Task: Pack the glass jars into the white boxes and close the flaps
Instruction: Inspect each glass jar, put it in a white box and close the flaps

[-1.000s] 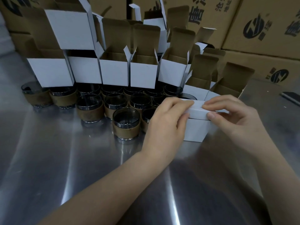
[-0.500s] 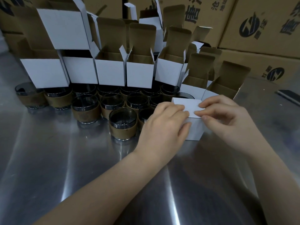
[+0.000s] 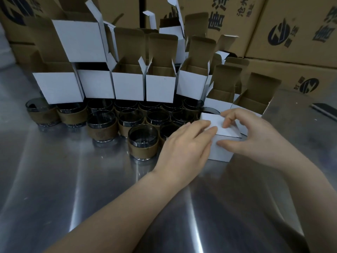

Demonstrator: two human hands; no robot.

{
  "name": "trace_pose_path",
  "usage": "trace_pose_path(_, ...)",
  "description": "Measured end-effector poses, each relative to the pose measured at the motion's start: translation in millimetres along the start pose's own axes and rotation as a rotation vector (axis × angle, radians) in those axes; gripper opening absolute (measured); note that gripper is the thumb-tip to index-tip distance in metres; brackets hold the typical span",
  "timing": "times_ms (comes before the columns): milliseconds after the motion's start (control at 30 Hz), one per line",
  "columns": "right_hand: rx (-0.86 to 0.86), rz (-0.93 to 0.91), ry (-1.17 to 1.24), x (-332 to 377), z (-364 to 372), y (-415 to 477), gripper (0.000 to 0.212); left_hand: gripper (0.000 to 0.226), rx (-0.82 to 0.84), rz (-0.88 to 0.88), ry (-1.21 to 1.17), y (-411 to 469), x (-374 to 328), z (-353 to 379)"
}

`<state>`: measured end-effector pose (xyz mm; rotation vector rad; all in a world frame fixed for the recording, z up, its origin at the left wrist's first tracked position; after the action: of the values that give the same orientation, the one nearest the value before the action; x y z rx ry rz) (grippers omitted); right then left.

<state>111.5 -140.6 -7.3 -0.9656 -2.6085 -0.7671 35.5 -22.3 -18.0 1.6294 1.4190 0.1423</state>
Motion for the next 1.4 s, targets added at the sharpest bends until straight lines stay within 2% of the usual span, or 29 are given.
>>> trace_pose_path(100,-0.008,0.02,-0.126,-10,-15,-9,0.04,0.028,-0.002,0.011,-0.001,0,-2,-1)
trace_pose_path(267,0.004,0.22,-0.278,-58,-46,-37,0.042,0.017,-0.038,0.038,0.007,0,-2,-9)
trace_pose_path(433,-0.059,0.39,-0.363,-106,-73,-47,0.039,0.016,-0.056,0.015,0.008,3,2,-16)
trace_pose_path(567,-0.108,0.539,-0.338,-142,-81,-47,0.041,0.015,-0.056,-0.029,0.012,5,7,-20)
trace_pose_path(767,-0.218,0.573,-0.367,-163,-87,-31,0.045,0.015,-0.01,-0.112,0.033,9,19,-19)
trace_pose_path(933,-0.205,0.65,-0.521,-187,-86,-22,0.044,0.016,0.043,-0.169,0.094,10,26,-14)
trace_pose_path(1100,-0.23,0.658,-0.55,-197,-84,-15,0.047,0.016,0.059,-0.168,0.125,10,26,-13)
trace_pose_path(1167,-0.322,0.592,-0.567,-184,-88,-11,0.049,0.016,0.064,-0.16,0.132,10,26,-13)
trace_pose_path(1300,-0.824,0.282,-0.499,-107,-106,-16,0.04,0.015,0.077,-0.169,0.138,11,27,-13)
trace_pose_path(1333,-0.886,0.181,-0.497,-83,-105,-14,0.037,0.015,0.078,-0.174,0.134,11,27,-13)
trace_pose_path(1400,-0.86,-0.042,-0.377,-38,-92,3,0.032,0.014,0.082,-0.18,0.133,12,28,-13)
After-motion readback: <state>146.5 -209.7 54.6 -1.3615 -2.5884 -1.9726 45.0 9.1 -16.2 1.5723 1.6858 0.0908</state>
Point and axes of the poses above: each hand's wrist, its own y-axis towards the middle knuckle, its own z-axis out of the palm, x = y × z, the point moved 9 cm from there along y, towards the middle knuckle, and after that the axes turned 15 degrees about -z, right-handed, at the moved point
